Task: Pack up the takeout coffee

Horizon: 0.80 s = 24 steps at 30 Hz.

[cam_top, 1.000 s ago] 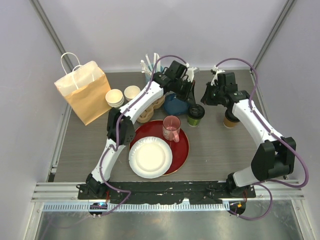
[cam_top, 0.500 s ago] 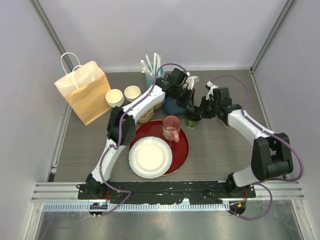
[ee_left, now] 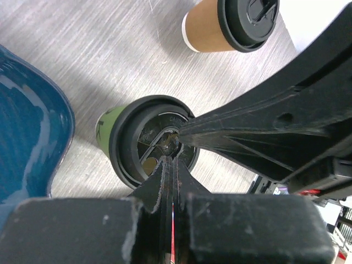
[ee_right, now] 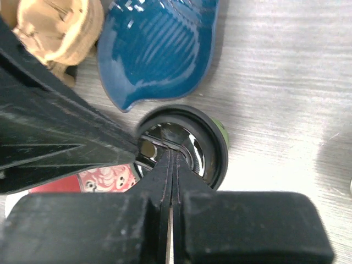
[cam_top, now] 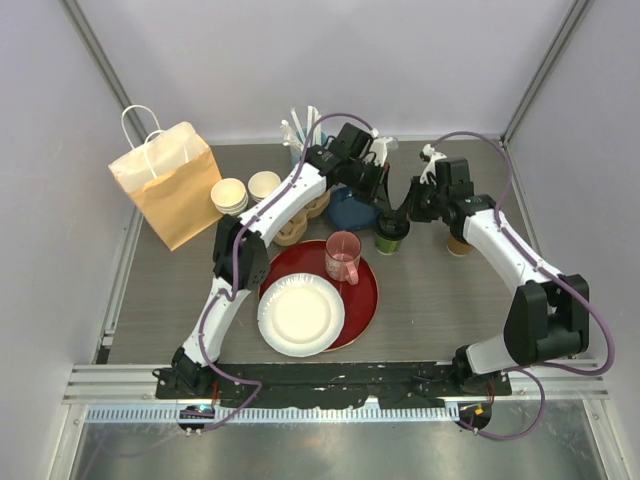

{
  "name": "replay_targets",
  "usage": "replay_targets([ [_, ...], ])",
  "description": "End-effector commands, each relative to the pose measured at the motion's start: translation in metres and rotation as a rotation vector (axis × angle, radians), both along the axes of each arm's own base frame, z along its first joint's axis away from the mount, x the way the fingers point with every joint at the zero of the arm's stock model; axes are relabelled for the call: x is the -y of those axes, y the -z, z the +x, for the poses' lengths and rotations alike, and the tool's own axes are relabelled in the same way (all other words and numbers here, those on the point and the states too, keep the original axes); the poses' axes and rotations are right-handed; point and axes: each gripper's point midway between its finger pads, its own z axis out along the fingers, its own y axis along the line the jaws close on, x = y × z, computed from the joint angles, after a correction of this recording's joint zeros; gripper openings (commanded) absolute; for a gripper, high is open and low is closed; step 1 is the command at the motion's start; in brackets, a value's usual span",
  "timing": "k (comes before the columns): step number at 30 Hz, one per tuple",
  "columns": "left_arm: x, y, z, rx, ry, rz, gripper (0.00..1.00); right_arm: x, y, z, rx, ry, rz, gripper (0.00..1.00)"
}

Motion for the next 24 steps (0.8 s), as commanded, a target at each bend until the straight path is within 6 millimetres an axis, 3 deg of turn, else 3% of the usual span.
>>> replay_targets([
  [1, -0.004, -0.045, 0.002, 0.07, 0.006, -0.059, 0.0, -0.005, -0.059, 0.01, 0.124, -0.025, 0.012, 0.01],
  [7, -0.006, -0.05, 0.003, 0.081, 0.004, -0.06, 0.0, 0.002, -0.089, 0.015, 0.153, 0.001, 0.007, 0.01],
  [10, -0.011, -0.052, 0.004, 0.095, 0.002, -0.051, 0.0, 0.033, -0.09, 0.015, 0.137, 0.108, -0.047, 0.09],
  [11, -0.014, -0.055, 0.005, 0.105, -0.001, -0.047, 0.0, 0.058, -0.09, 0.017, 0.133, 0.181, -0.058, 0.18],
  [13, -0.02, -0.056, 0.007, 0.122, 0.0, -0.035, 0.08, 0.085, -0.086, 0.008, 0.115, 0.264, -0.069, 0.27],
  [14, -0.024, -0.058, 0.009, 0.136, -0.005, -0.027, 0.11, 0.119, -0.08, 0.006, 0.102, 0.365, -0.107, 0.35],
  [16, -0.03, -0.061, 0.01, 0.149, -0.01, -0.019, 0.23, 0.147, -0.068, -0.007, 0.067, 0.452, -0.169, 0.41],
  [17, -0.033, -0.064, 0.01, 0.165, -0.007, -0.014, 0.27, 0.173, -0.069, -0.015, 0.074, 0.548, -0.247, 0.46],
  [18, -0.034, -0.065, 0.009, 0.17, -0.003, -0.01, 0.32, 0.181, -0.067, -0.019, 0.071, 0.581, -0.271, 0.49],
  [21, -0.036, -0.069, 0.006, 0.18, 0.01, -0.014, 0.35, 0.203, -0.055, -0.027, 0.057, 0.67, -0.32, 0.56],
  [24, -0.035, -0.067, 0.001, 0.16, 0.024, -0.023, 0.35, 0.209, -0.039, -0.025, 0.014, 0.676, -0.308, 0.57],
])
